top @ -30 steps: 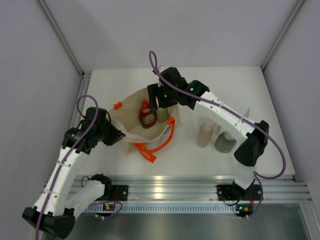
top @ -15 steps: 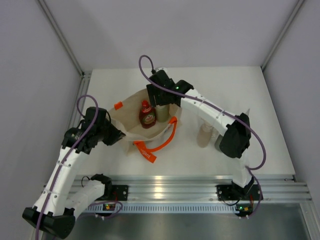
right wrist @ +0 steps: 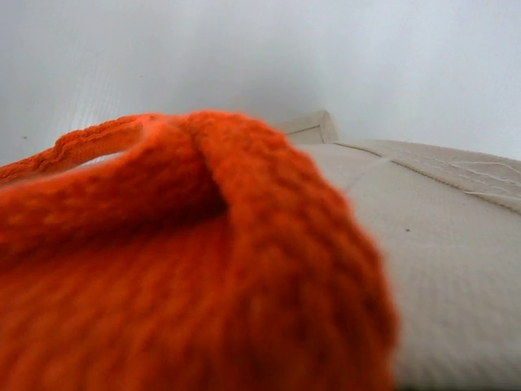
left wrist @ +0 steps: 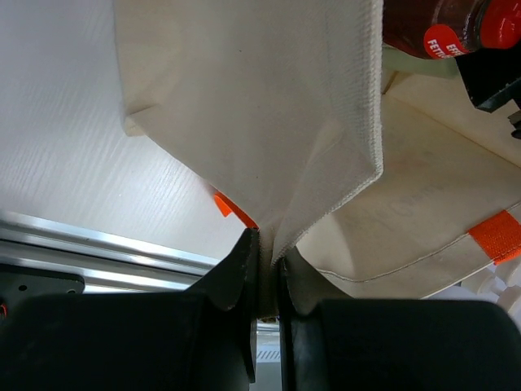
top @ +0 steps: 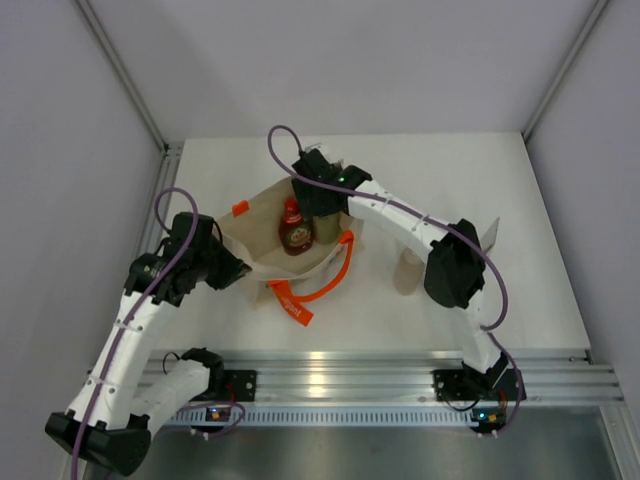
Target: Take the personal care products out of the canvas bag
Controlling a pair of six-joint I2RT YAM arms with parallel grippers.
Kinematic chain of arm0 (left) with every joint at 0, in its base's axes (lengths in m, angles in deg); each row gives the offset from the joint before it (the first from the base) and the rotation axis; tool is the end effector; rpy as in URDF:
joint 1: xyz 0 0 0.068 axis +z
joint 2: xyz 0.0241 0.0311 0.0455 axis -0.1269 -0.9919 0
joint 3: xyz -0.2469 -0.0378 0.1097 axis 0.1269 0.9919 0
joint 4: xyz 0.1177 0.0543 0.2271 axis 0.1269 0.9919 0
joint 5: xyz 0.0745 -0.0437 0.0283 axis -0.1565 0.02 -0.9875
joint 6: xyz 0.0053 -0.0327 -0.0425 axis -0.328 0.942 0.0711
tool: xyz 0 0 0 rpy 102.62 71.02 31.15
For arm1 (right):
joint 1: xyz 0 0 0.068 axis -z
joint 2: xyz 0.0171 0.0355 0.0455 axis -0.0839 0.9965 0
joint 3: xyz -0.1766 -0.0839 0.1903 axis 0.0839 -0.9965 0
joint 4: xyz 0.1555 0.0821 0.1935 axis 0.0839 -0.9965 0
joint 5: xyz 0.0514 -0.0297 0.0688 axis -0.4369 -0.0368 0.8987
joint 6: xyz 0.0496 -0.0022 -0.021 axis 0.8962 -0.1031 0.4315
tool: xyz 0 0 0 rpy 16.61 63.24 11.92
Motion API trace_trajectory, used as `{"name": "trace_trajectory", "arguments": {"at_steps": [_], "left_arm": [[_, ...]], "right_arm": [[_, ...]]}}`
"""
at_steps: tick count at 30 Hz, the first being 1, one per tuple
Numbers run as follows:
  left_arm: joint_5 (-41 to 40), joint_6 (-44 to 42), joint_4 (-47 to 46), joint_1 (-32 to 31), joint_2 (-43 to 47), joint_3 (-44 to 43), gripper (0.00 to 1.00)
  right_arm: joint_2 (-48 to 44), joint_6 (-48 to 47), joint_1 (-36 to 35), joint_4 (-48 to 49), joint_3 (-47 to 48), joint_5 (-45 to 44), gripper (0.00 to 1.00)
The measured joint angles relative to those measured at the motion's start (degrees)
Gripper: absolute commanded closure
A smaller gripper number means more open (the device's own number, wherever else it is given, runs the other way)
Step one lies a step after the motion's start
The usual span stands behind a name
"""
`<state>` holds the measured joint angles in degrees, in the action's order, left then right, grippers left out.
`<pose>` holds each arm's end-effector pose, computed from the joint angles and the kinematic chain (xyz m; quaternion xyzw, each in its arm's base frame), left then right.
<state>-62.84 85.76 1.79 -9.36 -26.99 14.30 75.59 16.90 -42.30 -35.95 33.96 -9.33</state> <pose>0.1488 -0.0448 0.3319 -0.3414 0.8822 -0.2015 0.2541 0.3321 0.3400 0.2910 -0.1626 0.9180 0.0460 0.3589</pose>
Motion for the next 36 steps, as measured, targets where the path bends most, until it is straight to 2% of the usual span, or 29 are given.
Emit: {"name": "trace_trajectory", "arguments": {"at_steps": [3,6,12,15,16,18,19,36], "left_arm": [[0.0,-0.3,-0.1,0.0,-0.1,-0.2,1.0],[0.0,-0.5,-0.2,0.0,-0.2,-0.3,1.0],[0.0,-0.7,-0.3,0.0,-0.4,-0.3,1.0],[0.0,-0.8,-0.4,0.0,-0.4,-0.3,1.0],[0.0,-0.8,-0.4,0.0,-0.4,-0.3,1.0],[0.0,-0.8,-0.5,0.0,-0.4,-0.3,1.0],[0.0,-0.8,-0.5,0.0,-0.5,-0.3,1.0],[0.0,-0.8,-0.5,0.0,-1.4,-1.1,1.0]], "right_arm": [[0.9,-0.5,0.4,0.0,0.0,-0.1,0.34],[1.1,-0.9,0.8,0.4,0.0,-0.1,0.44],[1.2,-1.1,1.3,1.7,0.0,0.2,0.48],[1.2,-1.5,1.5,2.0,0.0,0.2,0.64],[1.2,-1.6,1.6,2.1,0.0,0.2,0.75],[1.2,-1.9,1.6,2.3,0.0,0.5,0.87],[1.2,-2.0,1.6,2.4,0.0,0.6,0.98],[0.1,-5.6,2.0,2.1,0.0,4.5,1.0]]}}
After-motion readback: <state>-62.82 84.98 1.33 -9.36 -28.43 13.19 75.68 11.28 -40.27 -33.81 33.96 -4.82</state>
